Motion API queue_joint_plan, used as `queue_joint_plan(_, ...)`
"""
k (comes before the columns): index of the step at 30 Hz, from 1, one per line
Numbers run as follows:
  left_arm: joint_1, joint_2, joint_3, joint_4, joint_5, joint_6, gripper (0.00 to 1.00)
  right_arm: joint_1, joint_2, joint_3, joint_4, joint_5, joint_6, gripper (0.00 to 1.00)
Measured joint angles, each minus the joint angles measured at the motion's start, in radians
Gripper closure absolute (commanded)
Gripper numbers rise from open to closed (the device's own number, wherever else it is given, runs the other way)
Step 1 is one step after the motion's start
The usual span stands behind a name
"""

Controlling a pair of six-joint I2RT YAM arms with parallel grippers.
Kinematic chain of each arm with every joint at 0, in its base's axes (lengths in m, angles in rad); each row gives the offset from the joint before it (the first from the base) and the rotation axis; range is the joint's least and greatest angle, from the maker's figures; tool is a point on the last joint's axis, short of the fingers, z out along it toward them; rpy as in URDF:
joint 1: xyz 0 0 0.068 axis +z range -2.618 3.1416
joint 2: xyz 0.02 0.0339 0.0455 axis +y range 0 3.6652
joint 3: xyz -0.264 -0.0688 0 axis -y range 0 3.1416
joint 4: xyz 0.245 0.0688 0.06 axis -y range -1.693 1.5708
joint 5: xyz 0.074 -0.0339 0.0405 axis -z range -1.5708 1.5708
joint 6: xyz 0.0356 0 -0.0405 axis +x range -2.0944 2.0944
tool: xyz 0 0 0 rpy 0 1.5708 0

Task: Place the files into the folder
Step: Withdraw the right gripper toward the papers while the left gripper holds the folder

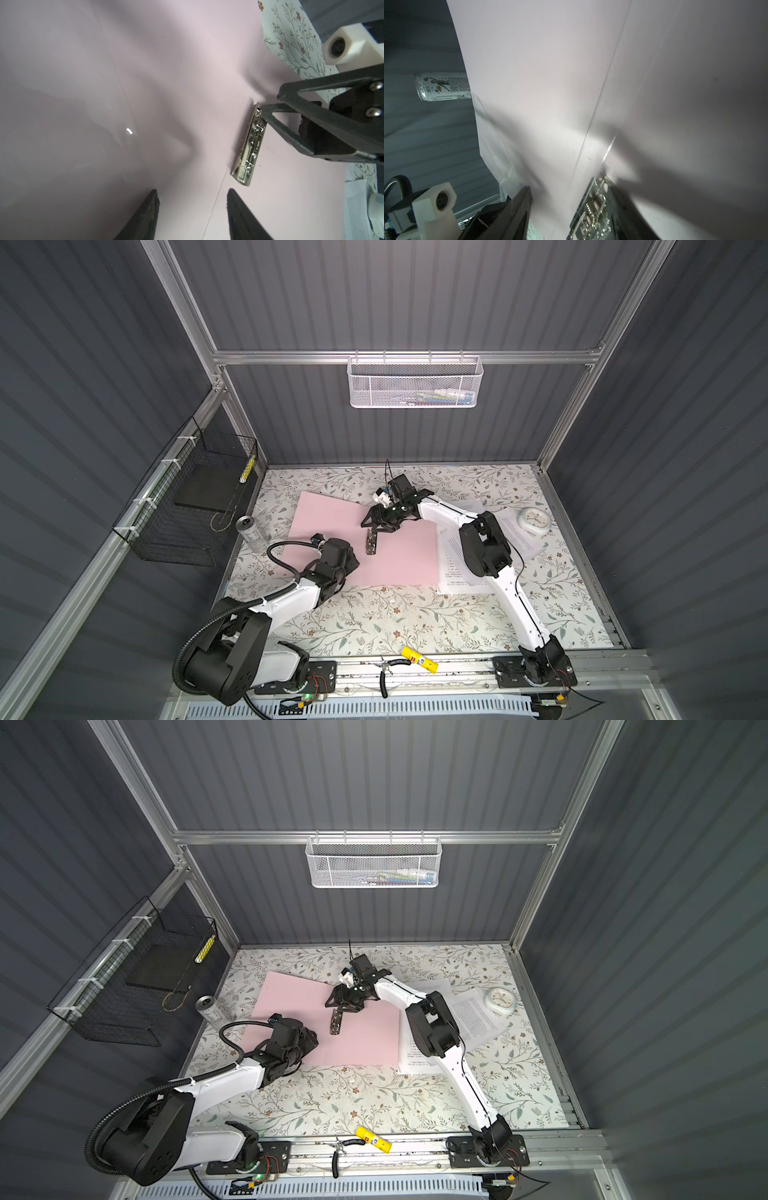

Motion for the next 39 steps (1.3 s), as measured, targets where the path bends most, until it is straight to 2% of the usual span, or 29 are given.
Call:
queue_joint_plan(7, 0.0, 0.015, 0.003, 0.006, 0.018, 0.02, 0.43, -0.001, -0.003, 0.014, -0.01, 0.002, 0.0, 0.4)
queue_joint_plan(11, 0.0, 0.014, 0.048, -0.013, 0.027, 0.055, 0.42, -0.009, -0.057, -0.045, -0.014, 0.014, -0.004, 0.38)
queue_joint_plan(15, 0.0, 0.003, 0.113, -0.018, 0.031, 0.091, 0.41, -0.035, -0.208, -0.175, -0.006, 0.034, -0.01, 0.37)
queue_joint_plan(18, -0.003, -0.002, 0.153, -0.019, 0.035, 0.113, 0.41, -0.082, -0.405, -0.354, 0.041, 0.066, -0.011, 0.37)
queue_joint_plan(22, -0.01, 0.004, 0.196, -0.015, 0.047, 0.141, 0.41, -0.201, -0.697, -0.64, 0.128, 0.147, -0.002, 0.39)
queue_joint_plan(31, -0.014, 0.09, 0.258, 0.023, 0.074, 0.201, 0.41, -0.599, -1.29, -1.368, 0.207, 0.338, 0.082, 0.37)
queue_joint_plan(39, -0.014, 0.161, 0.277, 0.079, 0.134, 0.228, 0.41, -0.897, -1.631, -1.652, 0.144, 0.372, 0.112, 0.48)
